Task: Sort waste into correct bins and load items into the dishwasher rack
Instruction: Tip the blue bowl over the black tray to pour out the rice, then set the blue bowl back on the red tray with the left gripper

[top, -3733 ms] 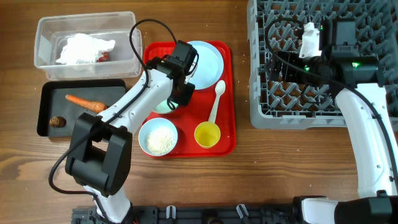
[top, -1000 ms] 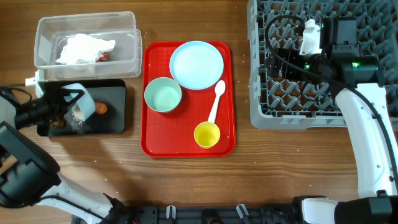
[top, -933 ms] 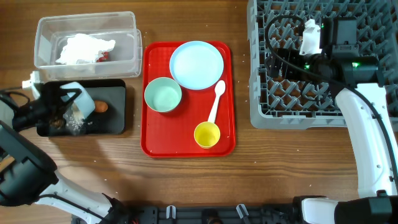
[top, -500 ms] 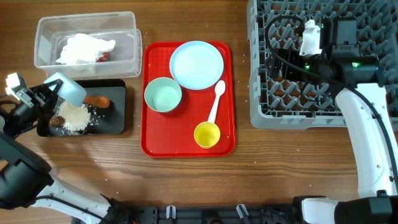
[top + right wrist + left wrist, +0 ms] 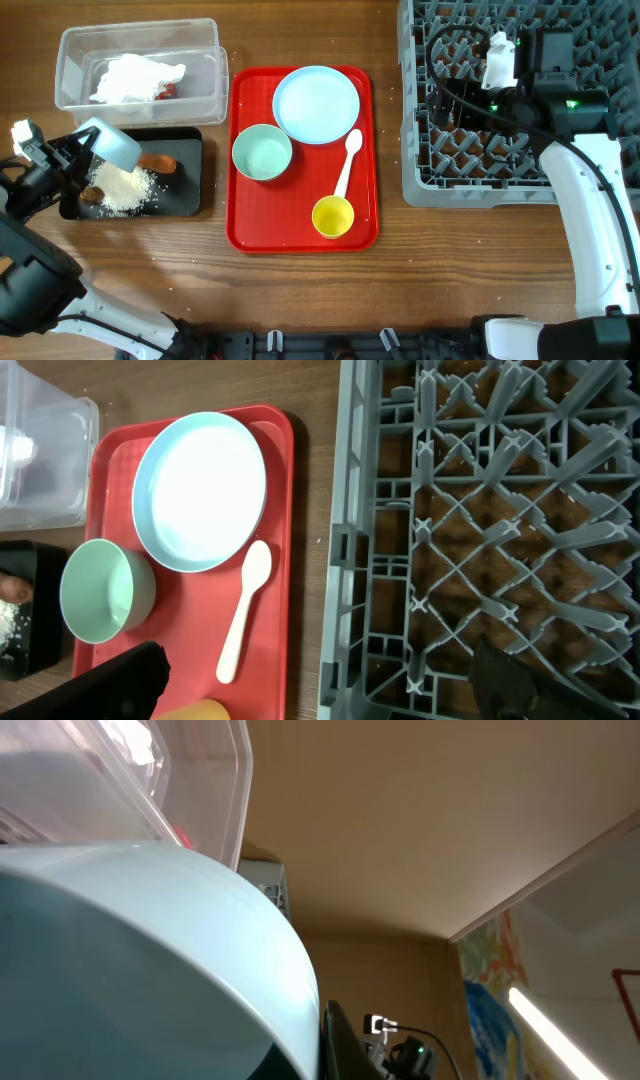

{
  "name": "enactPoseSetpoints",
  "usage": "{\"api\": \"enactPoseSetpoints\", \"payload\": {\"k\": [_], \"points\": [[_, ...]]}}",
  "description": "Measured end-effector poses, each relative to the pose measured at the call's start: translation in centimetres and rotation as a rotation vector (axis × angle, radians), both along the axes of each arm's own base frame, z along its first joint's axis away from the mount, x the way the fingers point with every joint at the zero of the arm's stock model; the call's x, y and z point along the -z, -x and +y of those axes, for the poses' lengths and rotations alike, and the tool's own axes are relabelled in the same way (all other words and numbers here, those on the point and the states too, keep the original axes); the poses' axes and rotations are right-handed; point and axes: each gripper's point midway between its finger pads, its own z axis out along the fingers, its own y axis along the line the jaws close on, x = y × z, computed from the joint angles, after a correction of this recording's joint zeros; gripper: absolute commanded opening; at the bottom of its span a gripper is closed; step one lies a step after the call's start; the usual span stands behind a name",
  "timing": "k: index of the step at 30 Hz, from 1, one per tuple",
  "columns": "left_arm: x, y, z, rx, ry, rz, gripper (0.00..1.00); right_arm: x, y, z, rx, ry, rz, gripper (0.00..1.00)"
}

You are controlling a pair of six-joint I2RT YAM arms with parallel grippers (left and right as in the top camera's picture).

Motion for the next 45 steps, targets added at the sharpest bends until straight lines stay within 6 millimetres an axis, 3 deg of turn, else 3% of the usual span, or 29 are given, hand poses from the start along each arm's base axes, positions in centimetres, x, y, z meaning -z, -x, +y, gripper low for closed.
{"api": "enactPoseSetpoints", "payload": {"k": [7, 11, 15, 20, 23, 27, 30, 34, 45], "points": [[-0.1, 0.2, -0.4, 0.004, 0.028, 0.024, 0.04, 0.0, 0.0, 0.0, 0.0, 0.0, 0.0, 1.0], [-0.4, -0.2, -2.9, 0.069, -0.003, 0.011, 0.04, 0.0, 0.0, 0.0, 0.0, 0.0, 0.0, 1.0], [-1.6, -0.8, -9.5, 0.259, -0.142, -0.018, 0.04, 0.0, 0.0, 0.0, 0.0, 0.0, 0.0, 1.0], [-2.7, 0.4, -17.9, 0.506, -0.304, -0.044, 0.04, 0.0, 0.0, 0.0, 0.002, 0.003, 0.0, 1.0], [-1.8, 1.7, -22.3, 0.651, -0.378, -0.005, 0.04, 0.0, 0.0, -0.1, 0.002, 0.003, -0.001, 1.0], [2.2, 4.3, -26.9, 0.853, -0.578, 0.175, 0.04, 0.0, 0.0, -0.1, 0.002, 0.003, -0.001, 1.0], [5.5, 6.2, -28.0, 0.929, -0.798, 0.357, 0.04, 0.0, 0.0, -0.1, 0.002, 0.003, -0.001, 1.0], [7.6, 7.8, -28.9, 0.959, -1.014, 0.483, 0.04, 0.0, 0.0, -0.1, 0.002, 0.003, -0.001, 1.0], [9.2, 9.6, -31.2, 0.945, -1.323, 0.549, 0.04, -0.1, -0.2, -0.1, 0.002, 0.003, -0.009, 1.0]]}}
